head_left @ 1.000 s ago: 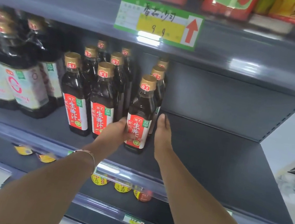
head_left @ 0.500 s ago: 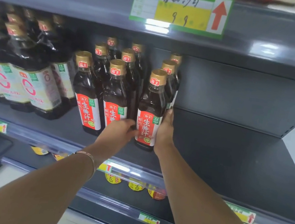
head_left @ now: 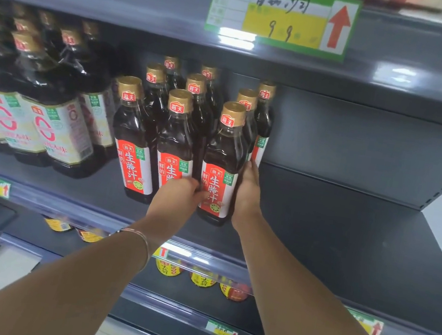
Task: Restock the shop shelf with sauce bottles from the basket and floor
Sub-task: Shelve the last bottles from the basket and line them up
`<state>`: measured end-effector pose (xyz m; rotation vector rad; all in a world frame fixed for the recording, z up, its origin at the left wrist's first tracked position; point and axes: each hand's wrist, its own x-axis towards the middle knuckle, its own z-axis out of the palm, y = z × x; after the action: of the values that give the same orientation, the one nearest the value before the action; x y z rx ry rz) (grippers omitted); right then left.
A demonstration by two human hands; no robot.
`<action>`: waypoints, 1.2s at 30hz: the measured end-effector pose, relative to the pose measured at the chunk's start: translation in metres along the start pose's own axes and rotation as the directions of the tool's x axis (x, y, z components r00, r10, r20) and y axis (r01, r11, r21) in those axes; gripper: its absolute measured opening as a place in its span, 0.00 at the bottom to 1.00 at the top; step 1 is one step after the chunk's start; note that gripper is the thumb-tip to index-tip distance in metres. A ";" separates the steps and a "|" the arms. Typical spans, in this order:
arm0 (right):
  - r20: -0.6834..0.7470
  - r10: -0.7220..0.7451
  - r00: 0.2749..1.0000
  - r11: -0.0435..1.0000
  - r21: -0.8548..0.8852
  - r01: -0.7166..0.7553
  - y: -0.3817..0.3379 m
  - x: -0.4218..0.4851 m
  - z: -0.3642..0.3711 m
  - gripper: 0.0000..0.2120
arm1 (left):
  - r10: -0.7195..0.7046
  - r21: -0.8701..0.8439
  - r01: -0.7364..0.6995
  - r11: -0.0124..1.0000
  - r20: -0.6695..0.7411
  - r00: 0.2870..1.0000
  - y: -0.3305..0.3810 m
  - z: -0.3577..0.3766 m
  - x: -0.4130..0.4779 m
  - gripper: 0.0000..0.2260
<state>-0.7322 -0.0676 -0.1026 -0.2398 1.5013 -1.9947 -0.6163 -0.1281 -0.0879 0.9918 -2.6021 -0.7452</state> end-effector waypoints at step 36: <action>0.267 -0.011 0.964 0.920 -0.375 0.114 -0.024 0.014 -0.051 0.22 | -0.110 -0.163 0.101 0.981 -0.046 0.993 0.015 0.024 -0.009 0.20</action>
<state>-0.7767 -0.0309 -0.1011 -0.6959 1.7164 -1.6176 -0.6276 -0.1039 -0.1001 1.0918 -2.4142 -0.9234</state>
